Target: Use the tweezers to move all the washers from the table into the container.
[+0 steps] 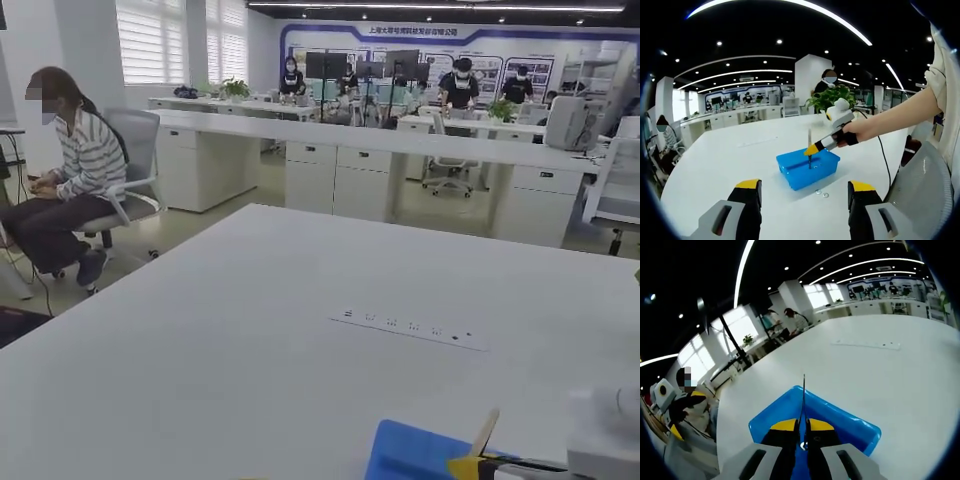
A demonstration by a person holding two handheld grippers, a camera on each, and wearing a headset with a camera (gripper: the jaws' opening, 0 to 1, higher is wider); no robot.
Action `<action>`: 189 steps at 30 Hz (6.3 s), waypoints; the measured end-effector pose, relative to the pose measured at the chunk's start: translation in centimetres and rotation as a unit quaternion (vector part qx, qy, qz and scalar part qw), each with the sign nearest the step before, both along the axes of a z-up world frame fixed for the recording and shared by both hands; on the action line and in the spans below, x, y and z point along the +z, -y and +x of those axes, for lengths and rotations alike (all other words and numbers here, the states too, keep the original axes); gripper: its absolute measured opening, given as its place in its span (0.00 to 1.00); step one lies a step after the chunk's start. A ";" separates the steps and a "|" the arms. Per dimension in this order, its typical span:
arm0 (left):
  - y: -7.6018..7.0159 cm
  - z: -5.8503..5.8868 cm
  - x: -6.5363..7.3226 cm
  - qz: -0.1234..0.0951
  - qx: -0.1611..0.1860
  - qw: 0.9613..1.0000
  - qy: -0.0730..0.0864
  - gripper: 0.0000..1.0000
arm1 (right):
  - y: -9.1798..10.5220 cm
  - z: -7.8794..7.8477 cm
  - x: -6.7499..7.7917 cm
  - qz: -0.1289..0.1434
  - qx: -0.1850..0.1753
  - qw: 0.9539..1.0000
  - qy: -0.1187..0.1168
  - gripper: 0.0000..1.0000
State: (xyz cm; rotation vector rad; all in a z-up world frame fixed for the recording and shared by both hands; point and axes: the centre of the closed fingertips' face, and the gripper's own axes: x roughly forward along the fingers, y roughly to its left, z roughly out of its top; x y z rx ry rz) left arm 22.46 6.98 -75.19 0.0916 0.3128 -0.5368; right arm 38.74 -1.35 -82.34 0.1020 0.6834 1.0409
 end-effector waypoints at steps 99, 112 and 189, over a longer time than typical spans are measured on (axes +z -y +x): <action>0.3 -0.1 -0.4 0.004 -0.008 1.000 -0.008 0.70 | -2.3 -10.3 0.0 0.020 0.077 0.996 0.047 0.04; 0.3 -0.1 -0.4 0.007 -0.009 1.000 -0.009 0.70 | -2.4 -10.9 -0.8 0.009 0.085 0.995 0.044 0.04; -0.3 0.2 0.1 -0.009 0.006 1.000 -0.001 0.68 | -2.3 -13.4 -1.8 -0.134 0.159 0.968 0.143 0.03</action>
